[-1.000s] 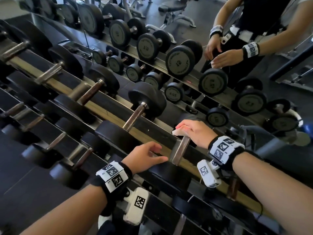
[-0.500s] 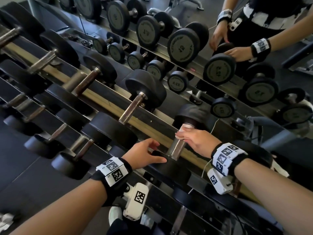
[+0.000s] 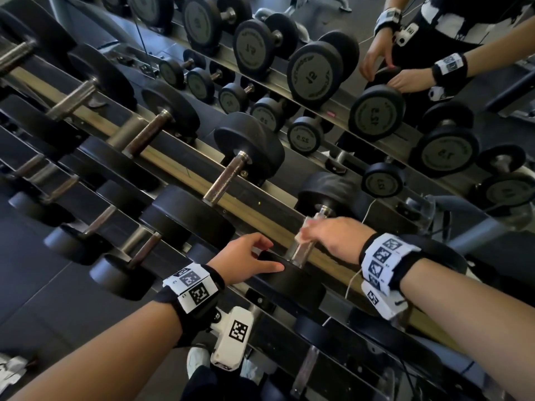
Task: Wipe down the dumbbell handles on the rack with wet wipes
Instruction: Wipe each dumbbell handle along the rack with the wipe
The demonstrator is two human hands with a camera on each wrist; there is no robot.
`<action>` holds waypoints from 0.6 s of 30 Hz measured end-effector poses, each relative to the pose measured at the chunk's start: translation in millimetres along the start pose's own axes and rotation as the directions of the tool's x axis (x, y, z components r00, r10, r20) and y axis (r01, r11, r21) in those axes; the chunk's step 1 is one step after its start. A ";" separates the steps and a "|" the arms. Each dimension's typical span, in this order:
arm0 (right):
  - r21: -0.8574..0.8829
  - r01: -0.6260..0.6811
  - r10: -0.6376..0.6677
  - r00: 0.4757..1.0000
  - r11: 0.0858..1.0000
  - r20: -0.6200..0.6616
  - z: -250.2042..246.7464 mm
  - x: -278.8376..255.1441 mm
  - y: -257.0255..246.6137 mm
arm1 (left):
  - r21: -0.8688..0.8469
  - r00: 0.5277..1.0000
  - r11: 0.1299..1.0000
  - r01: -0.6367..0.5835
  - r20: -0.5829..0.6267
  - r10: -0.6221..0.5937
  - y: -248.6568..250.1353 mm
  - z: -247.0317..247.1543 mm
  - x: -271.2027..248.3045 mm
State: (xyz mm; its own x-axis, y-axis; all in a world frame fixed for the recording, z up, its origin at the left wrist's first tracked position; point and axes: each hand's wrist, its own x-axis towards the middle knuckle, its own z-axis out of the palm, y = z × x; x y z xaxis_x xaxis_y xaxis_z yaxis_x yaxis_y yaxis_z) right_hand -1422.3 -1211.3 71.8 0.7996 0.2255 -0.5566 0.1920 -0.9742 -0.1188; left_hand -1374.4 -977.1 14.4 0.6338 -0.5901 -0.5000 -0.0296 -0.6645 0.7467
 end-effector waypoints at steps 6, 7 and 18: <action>0.077 0.048 -0.039 0.992 0.996 -0.123 23.8 -1.6 -10.6 | 0.003 1.000 1.000 -0.006 -0.008 0.006 -0.8 1.6 -1.7; 0.093 0.090 -0.079 0.990 0.992 -0.118 29.1 -0.4 -12.0 | 0.001 1.000 1.000 -0.006 -0.009 0.006 -0.7 1.7 -2.1; 0.194 0.169 -0.081 0.915 0.966 -0.395 10.1 5.6 13.2 | -0.020 1.000 1.000 0.012 0.000 -0.012 -0.6 2.4 -1.5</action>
State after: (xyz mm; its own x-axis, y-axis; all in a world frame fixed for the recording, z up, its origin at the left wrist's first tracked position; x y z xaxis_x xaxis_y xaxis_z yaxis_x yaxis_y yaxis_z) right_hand -1421.0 -1223.1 58.8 0.9410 0.2897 -0.1748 0.2104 -0.9057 -0.3681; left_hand -1377.2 -977.0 13.7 0.6344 -0.5818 -0.5089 -0.0066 -0.6624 0.7491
